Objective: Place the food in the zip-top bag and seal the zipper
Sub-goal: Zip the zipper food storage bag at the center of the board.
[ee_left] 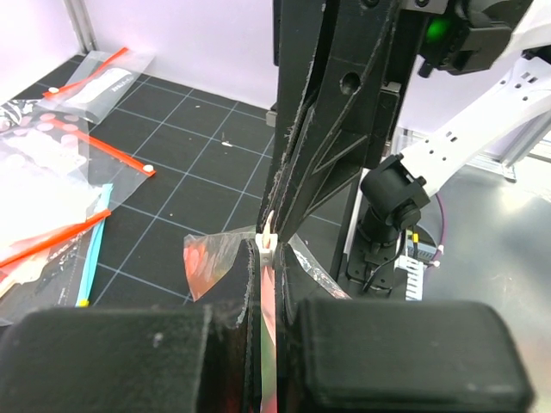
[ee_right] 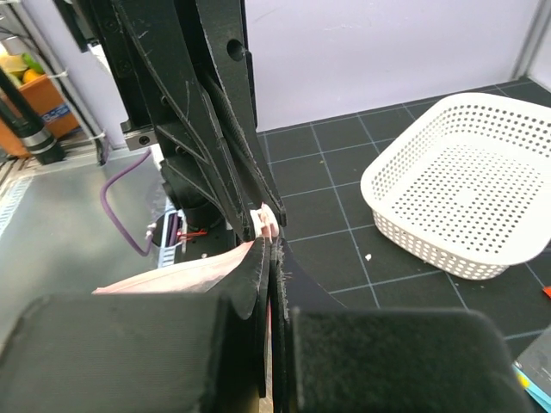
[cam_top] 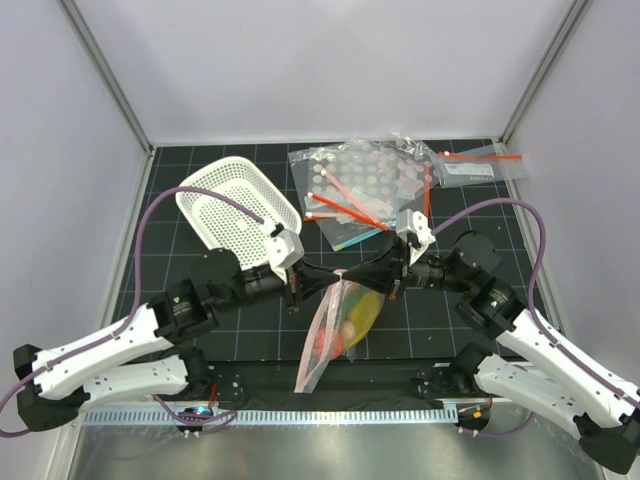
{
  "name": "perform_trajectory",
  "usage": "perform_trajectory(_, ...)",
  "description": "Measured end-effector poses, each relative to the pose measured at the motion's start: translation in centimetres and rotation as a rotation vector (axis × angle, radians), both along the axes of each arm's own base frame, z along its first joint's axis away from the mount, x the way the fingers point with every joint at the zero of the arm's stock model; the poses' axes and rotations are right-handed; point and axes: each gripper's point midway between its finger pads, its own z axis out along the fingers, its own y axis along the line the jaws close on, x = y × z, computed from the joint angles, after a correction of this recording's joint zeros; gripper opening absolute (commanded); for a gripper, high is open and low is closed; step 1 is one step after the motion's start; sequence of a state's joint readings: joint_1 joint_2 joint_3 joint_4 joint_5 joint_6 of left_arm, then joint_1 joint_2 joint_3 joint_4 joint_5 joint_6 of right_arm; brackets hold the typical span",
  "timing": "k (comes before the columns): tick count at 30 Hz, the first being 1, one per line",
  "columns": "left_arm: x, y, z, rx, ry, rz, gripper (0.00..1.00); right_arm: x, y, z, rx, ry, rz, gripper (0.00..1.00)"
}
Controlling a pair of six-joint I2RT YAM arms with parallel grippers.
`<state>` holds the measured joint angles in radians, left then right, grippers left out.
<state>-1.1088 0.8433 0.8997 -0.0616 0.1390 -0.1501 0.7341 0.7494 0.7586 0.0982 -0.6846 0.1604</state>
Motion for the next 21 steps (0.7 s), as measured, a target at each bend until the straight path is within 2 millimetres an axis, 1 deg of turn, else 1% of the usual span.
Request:
perform_trajectory(3,0.4,-0.6,-0.1,0.014,0.007,0.005,0.00,0.5,-0.5,0.0,0.011,0.007,-0.054,0.01)
perform_trajectory(6,1.0,-1.6,-0.2,0.033,0.017,0.008,0.00,1.0,-1.6,0.1,0.036,0.012,-0.136,0.01)
perform_trajectory(10,1.3,-2.5,-0.7,0.051,0.027,0.007,0.00,1.3,-3.0,0.1,0.077,0.012,-0.228,0.01)
perform_trajectory(15,1.6,-3.3,-1.0,0.070,0.039,0.004,0.00,1.9,-4.7,0.8,0.136,0.012,-0.335,0.01)
perform_trajectory(21,1.8,-3.8,-1.2,0.082,0.044,-0.001,0.01,2.8,-6.9,1.7,0.204,0.011,-0.467,0.01)
